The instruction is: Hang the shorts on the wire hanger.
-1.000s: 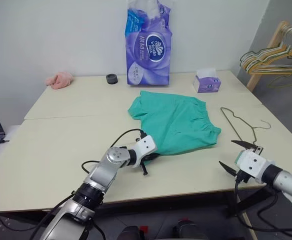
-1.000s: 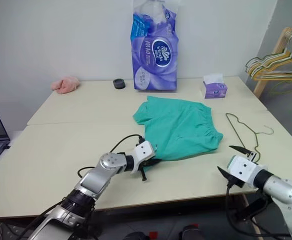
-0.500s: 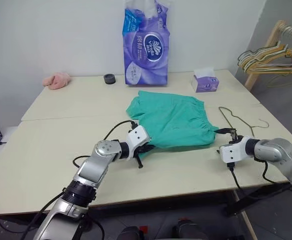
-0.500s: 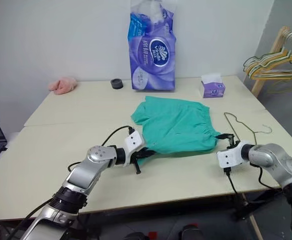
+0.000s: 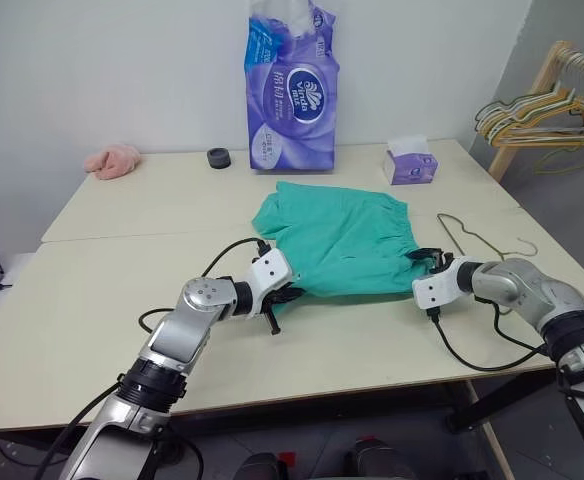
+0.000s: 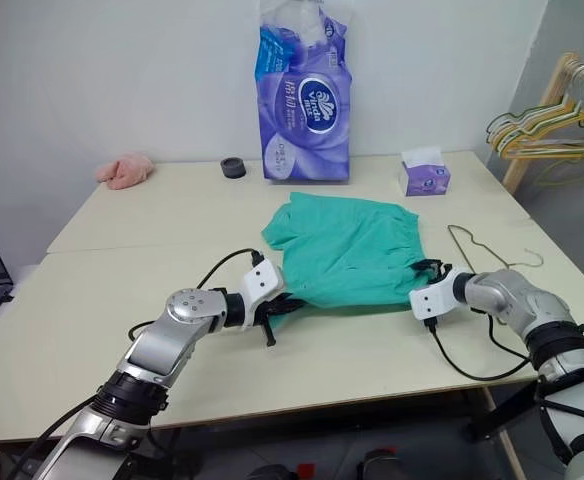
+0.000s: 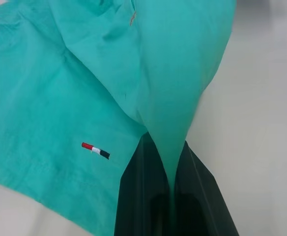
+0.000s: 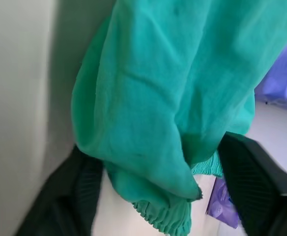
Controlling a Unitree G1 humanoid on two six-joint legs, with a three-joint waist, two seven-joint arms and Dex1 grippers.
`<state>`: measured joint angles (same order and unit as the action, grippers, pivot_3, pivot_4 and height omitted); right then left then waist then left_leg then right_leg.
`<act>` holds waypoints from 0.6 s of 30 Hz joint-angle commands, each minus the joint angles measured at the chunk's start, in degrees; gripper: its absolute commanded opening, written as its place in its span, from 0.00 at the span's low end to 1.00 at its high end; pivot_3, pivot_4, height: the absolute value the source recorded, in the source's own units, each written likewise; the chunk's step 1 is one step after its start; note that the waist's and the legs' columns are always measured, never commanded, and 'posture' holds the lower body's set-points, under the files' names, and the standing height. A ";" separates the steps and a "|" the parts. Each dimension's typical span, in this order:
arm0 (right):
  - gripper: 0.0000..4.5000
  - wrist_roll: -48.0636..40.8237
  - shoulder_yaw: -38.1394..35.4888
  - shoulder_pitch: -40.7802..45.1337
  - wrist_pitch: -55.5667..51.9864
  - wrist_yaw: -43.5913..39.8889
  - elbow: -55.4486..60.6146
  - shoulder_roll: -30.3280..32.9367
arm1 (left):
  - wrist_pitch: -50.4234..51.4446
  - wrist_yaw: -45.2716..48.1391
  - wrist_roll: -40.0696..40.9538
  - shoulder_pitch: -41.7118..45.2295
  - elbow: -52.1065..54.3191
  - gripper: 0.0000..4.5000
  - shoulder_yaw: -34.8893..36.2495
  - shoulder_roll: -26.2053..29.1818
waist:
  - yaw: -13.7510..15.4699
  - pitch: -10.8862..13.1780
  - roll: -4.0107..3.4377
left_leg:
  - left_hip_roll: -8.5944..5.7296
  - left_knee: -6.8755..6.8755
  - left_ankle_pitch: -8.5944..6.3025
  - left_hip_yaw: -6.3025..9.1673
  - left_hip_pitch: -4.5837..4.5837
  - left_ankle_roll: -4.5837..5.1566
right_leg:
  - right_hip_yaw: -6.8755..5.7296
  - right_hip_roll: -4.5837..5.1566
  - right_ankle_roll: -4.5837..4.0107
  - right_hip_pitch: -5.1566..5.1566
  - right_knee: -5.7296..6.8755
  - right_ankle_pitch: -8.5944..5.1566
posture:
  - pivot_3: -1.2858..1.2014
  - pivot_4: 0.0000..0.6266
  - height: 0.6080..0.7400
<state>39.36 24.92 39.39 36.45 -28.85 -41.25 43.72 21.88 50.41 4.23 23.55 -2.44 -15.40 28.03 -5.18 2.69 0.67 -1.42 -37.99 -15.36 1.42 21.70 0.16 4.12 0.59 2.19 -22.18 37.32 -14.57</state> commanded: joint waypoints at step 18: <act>0.00 -22.14 -9.36 -20.14 -23.97 -23.57 44.83 6.24 | 5.42 29.97 9.57 -9.49 12.58 0.00 -2.29 21.58 | -0.71 0.02 -0.01 | 0.00 -0.10 -0.18 0.10 -0.02 0.00 | -0.08 0.06 0.06 -0.07 0.38 -0.22 | 0.47 0.05 1.00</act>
<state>20.97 19.23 20.40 17.43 -48.73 -3.46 47.76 26.15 77.62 12.14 14.52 7.10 -17.16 47.93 -5.89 2.71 0.65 -1.42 -38.10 -15.55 1.51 21.67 0.16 4.04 0.65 2.24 -22.25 37.73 -14.80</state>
